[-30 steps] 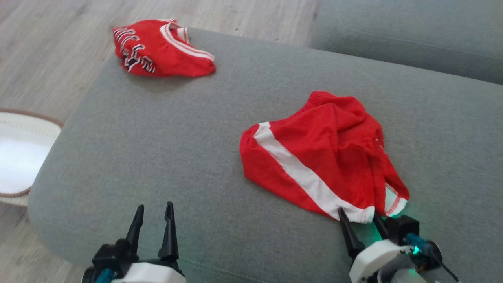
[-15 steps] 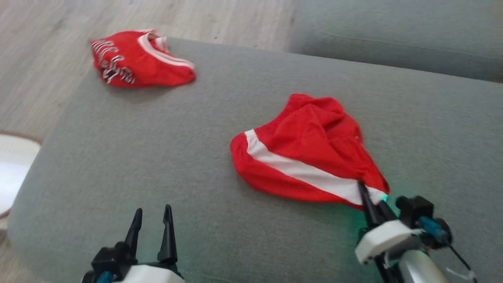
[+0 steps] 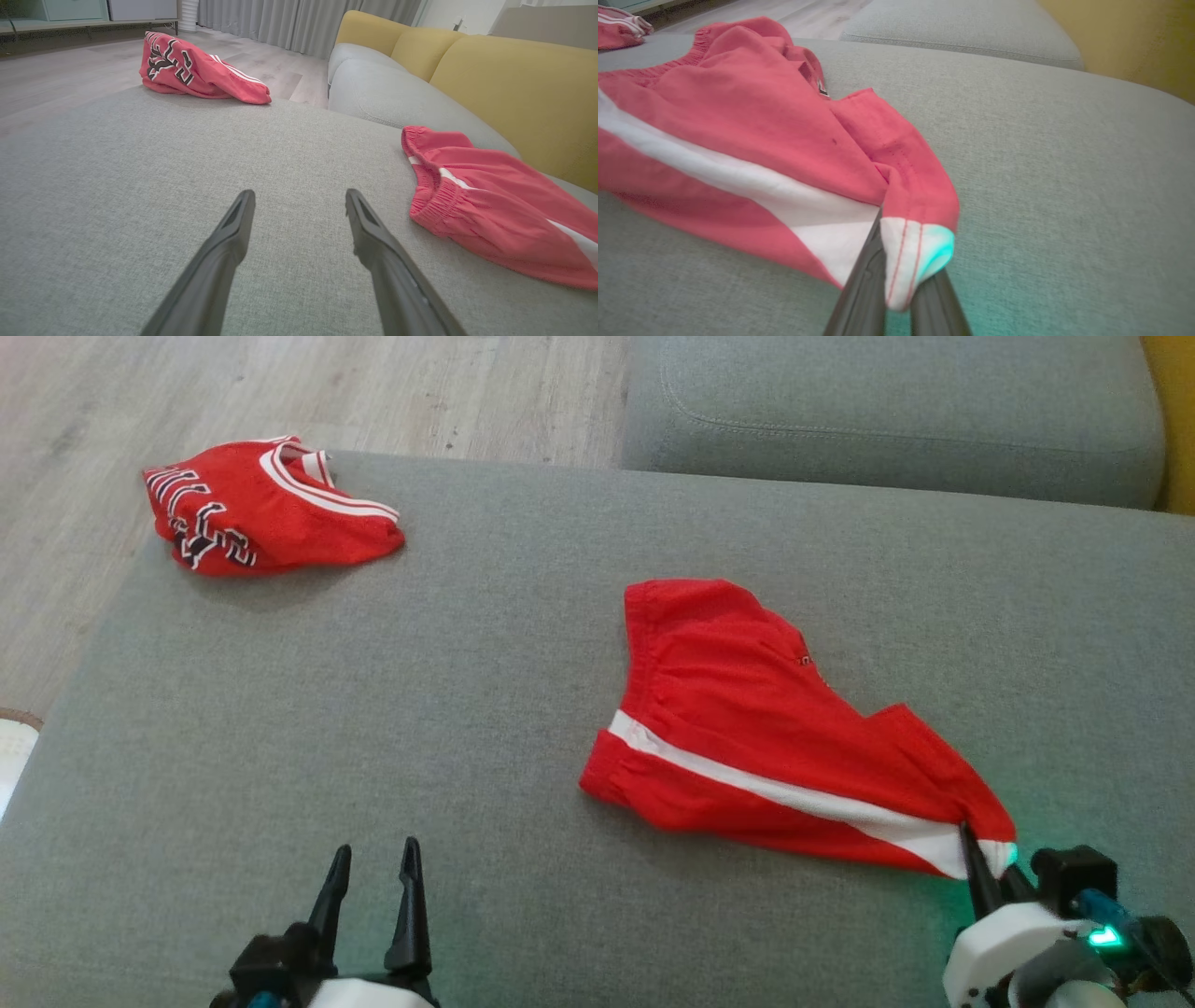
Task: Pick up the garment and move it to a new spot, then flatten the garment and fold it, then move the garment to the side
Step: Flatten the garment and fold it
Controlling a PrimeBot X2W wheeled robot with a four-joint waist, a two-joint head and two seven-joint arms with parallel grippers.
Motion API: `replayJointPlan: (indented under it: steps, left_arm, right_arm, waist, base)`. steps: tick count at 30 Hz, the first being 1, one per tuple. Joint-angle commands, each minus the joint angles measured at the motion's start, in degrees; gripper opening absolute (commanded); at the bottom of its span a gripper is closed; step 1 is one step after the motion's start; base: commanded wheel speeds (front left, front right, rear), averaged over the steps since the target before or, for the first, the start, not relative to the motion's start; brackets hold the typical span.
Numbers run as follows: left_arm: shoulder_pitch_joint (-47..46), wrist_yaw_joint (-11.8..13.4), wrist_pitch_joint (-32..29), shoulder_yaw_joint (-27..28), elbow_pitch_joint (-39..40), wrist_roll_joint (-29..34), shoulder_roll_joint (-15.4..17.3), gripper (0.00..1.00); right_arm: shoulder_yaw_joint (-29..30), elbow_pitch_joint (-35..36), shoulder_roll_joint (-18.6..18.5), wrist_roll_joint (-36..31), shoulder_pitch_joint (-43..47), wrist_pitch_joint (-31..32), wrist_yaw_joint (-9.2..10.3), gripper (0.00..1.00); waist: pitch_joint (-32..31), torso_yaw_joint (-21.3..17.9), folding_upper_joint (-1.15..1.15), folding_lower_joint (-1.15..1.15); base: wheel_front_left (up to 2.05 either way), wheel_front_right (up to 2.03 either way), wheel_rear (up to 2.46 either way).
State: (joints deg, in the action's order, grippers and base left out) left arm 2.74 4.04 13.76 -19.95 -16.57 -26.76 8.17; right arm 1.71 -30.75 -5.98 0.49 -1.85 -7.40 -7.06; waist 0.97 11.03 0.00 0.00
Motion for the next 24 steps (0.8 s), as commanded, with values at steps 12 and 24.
replayJointPlan:
  steps: [12,24]
  left_arm:
    - [-2.0,0.2,0.8,1.8,1.6,-0.6,0.3,1.0]
    - [-2.7,0.5,0.4,1.6,3.2,-0.7,0.9,1.0]
  right_arm:
    - [3.5,0.0,-0.6,-3.5,-4.9,-4.7,-0.43,1.0]
    - [1.3,10.5,2.7,-1.7,-1.5,-5.8,-0.43,1.0]
  waist:
    - [-1.8,-1.7,0.0,0.0]
    - [-5.1,-3.3,0.0,0.0]
  base:
    - [0.0,0.0,0.0]
    - [0.0,0.0,0.0]
